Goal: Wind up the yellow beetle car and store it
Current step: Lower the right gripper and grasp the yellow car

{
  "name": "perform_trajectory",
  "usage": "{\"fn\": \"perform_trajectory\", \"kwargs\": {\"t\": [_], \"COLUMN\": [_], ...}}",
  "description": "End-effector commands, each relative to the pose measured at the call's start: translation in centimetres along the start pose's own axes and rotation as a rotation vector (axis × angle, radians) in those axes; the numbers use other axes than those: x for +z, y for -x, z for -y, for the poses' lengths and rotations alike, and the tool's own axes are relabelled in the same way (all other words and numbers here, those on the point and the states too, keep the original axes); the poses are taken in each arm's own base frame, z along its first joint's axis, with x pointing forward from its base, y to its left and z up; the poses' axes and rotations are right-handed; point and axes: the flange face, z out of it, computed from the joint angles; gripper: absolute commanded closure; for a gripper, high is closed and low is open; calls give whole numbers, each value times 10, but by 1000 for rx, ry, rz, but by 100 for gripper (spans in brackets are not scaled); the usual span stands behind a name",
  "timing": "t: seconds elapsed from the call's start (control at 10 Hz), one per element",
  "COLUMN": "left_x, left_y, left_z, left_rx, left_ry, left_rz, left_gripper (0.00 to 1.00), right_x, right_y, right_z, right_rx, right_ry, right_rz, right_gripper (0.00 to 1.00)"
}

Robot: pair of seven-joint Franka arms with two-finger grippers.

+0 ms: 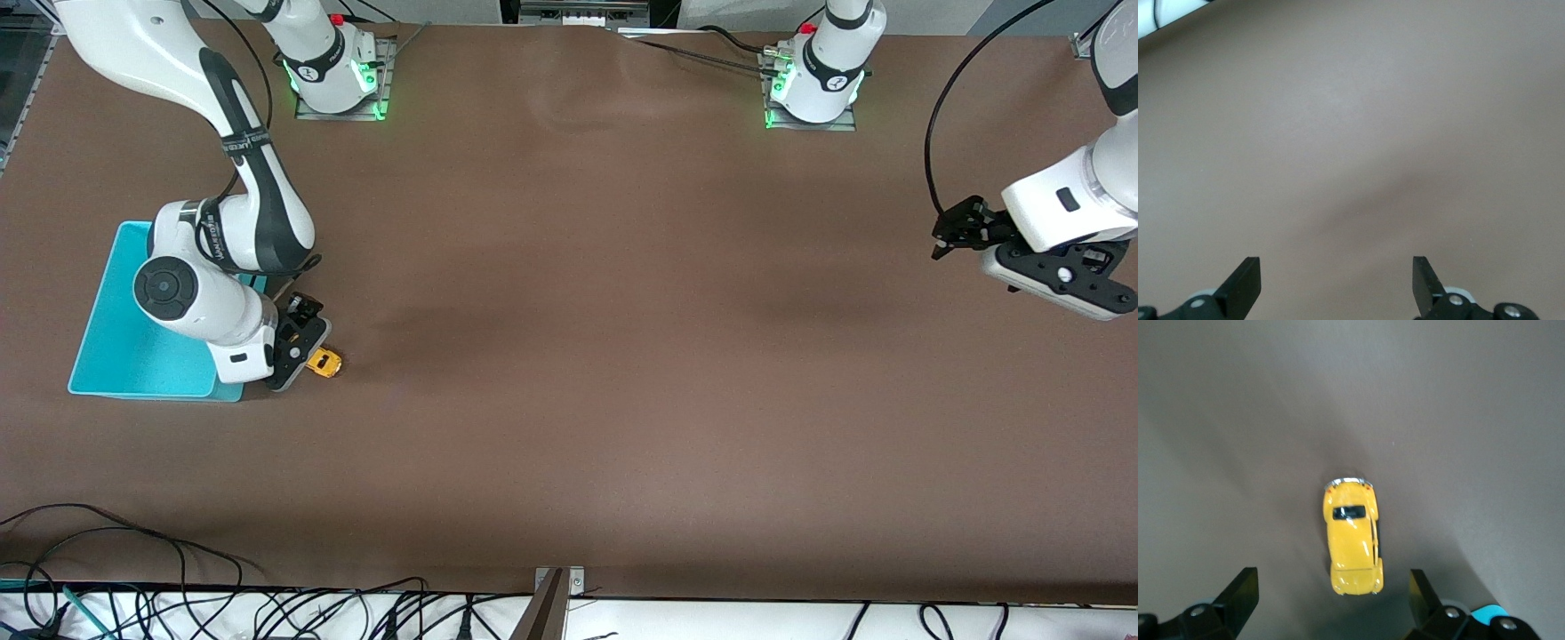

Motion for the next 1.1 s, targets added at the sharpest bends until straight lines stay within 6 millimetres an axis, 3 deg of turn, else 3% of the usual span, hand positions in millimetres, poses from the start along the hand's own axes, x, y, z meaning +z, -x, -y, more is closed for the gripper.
{"fn": "perform_trajectory", "kwargs": {"t": [0.0, 0.1, 0.5, 1.0], "left_x": [1, 0, -10, -18], "left_y": [27, 33, 59, 59], "left_z": [-27, -38, -47, -45], "left_rx": [-147, -145, -130, -145], "left_ry": [-8, -3, -10, -10], "left_rz": [-27, -41, -45, -45], "left_gripper": [0, 0, 0, 0], "right_x": [17, 23, 66, 64], "right_y": [18, 17, 20, 14], "right_z": [-2, -2, 6, 13], "right_rx": [-76, -102, -109, -99], "right_ry": [46, 68, 97, 101], "right_rz": [-34, -51, -72, -92], "right_gripper": [0, 0, 0, 12]}}
